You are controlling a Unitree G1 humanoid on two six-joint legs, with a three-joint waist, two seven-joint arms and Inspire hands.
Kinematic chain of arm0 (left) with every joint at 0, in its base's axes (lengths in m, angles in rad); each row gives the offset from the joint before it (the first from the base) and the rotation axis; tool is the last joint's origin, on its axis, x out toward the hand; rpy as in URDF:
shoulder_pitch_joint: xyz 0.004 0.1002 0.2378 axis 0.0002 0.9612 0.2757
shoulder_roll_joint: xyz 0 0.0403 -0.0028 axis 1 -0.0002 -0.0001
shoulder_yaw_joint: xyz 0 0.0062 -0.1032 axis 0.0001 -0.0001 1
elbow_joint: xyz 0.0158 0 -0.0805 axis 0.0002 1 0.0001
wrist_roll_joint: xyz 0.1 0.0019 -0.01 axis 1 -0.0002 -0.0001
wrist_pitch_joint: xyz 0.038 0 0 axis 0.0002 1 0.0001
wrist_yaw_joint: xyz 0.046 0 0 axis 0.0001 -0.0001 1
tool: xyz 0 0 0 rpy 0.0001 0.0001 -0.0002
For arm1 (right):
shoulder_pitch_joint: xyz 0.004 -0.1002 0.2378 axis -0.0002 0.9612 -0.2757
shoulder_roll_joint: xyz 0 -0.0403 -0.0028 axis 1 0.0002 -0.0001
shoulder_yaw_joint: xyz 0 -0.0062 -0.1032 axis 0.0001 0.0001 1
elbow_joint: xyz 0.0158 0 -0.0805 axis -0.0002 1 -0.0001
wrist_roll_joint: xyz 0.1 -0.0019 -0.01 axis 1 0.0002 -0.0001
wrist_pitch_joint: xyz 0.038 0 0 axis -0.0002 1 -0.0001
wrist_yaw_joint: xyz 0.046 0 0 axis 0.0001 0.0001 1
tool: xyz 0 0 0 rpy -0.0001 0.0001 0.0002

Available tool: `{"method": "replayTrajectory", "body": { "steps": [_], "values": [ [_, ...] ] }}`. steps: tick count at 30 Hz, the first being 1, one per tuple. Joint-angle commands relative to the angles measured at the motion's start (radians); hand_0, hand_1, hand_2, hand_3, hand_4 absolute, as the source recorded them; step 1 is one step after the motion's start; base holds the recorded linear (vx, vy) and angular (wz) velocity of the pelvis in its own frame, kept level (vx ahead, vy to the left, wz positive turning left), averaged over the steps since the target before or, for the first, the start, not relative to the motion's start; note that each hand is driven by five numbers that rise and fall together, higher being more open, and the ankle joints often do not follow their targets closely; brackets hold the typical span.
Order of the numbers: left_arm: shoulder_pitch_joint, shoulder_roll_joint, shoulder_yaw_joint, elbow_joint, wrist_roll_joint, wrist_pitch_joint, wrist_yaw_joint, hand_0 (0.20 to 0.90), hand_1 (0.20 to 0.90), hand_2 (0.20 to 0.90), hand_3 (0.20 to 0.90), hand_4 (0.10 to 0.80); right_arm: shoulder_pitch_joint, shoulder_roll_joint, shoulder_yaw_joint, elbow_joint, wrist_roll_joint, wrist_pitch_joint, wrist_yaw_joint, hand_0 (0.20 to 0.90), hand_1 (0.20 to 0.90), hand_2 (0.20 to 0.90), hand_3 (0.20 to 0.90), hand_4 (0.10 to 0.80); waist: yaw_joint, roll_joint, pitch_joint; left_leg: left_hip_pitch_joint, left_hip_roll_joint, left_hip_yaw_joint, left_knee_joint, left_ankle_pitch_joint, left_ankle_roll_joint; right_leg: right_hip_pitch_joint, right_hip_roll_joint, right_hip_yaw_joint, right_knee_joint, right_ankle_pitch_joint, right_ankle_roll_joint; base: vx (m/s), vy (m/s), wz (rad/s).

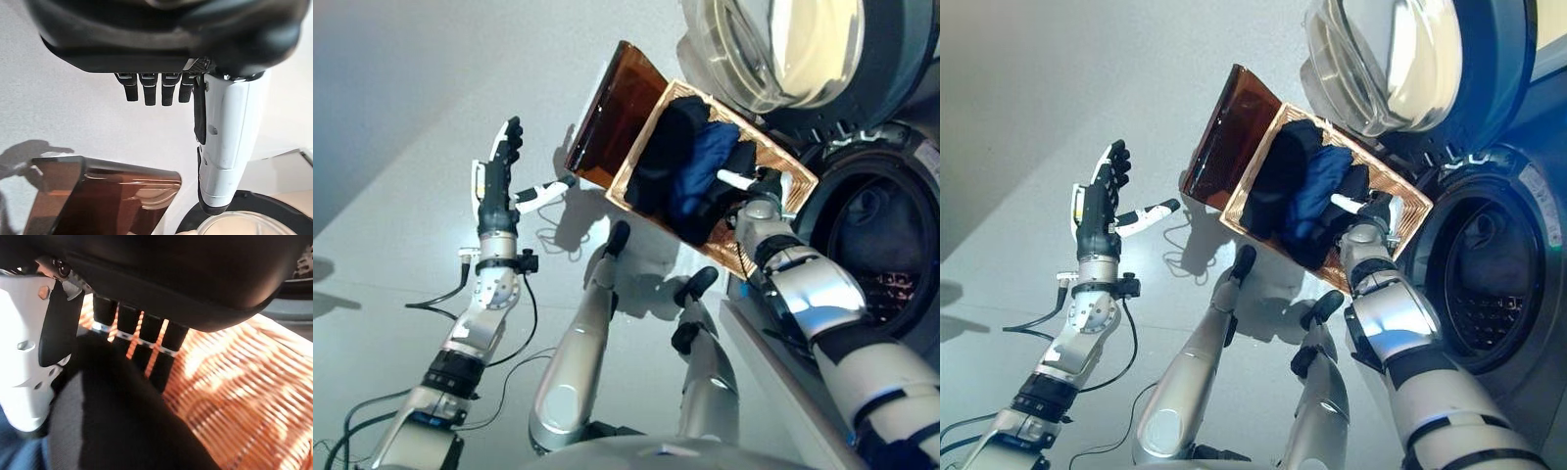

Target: Pick up the clothes and place them into the washing machine

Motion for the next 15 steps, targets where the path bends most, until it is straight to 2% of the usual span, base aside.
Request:
{"method": "replayTrajectory", "body": {
  "steps": [1, 15],
  "values": [
    [0.039, 0.047, 0.038, -0.177, 0.045, -0.095, 0.051, 0.9, 0.9, 0.9, 0.9, 0.8, -0.036, -0.046, 0.039, -0.004, -0.018, -0.015, -0.046, 0.2, 0.2, 0.2, 0.2, 0.3, -0.011, 0.039, -0.021, -0.13, -0.027, 0.06, 0.143, -0.152, -0.026, 0.092, -0.042, 0.046, -0.019, -0.1, 0.017, 0.0, 0.0, 0.0],
    [0.045, 0.065, 0.013, -0.167, 0.024, -0.104, 0.026, 0.9, 0.9, 0.9, 0.9, 0.8, 0.042, -0.043, -0.012, -0.022, 0.004, -0.026, -0.05, 0.2, 0.2, 0.2, 0.2, 0.3, -0.039, 0.036, -0.063, -0.065, -0.018, 0.086, 0.116, -0.154, -0.019, 0.126, -0.046, 0.068, -0.048, -0.07, 0.031, -0.006, 0.005, -0.05]
  ]
}}
